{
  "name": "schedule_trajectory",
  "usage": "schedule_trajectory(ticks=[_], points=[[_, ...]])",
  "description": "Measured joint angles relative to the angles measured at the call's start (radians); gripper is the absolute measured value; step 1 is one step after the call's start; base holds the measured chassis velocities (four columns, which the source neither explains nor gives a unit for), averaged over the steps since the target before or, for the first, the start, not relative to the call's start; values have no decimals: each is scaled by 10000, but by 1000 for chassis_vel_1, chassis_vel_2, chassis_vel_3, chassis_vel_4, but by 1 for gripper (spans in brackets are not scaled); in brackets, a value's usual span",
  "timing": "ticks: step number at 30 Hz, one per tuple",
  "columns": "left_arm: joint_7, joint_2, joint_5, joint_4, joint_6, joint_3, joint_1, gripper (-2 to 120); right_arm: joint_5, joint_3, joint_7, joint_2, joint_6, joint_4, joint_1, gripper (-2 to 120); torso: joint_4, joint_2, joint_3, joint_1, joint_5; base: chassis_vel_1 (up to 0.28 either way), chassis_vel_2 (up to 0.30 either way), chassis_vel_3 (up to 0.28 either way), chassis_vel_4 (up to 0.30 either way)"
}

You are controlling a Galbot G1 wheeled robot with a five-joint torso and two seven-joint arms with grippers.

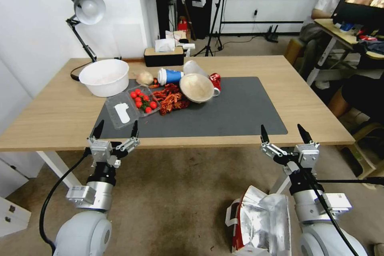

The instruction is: Pick up the food delivery bag from the floor and place it on the table.

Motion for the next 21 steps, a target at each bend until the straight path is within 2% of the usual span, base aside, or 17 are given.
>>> schedule_trajectory(ticks=[13, 16, 21], points=[[4, -76, 152, -70, 4, 75, 37, 100, 52, 9, -8, -16, 3, 46, -21, 100, 0, -347, -190, -155, 0, 0, 0, 0, 0], [3, -57, 154, -78, 18, 71, 51, 100, 56, -7, -8, 26, 8, -14, 29, 100, 1, -717, -394, -316, 0, 0, 0, 0, 0], [6, -66, 154, -76, 34, 79, 49, 100, 66, -18, -7, 44, 12, -46, 34, 100, 0, -973, -539, -427, 0, 0, 0, 0, 0]])
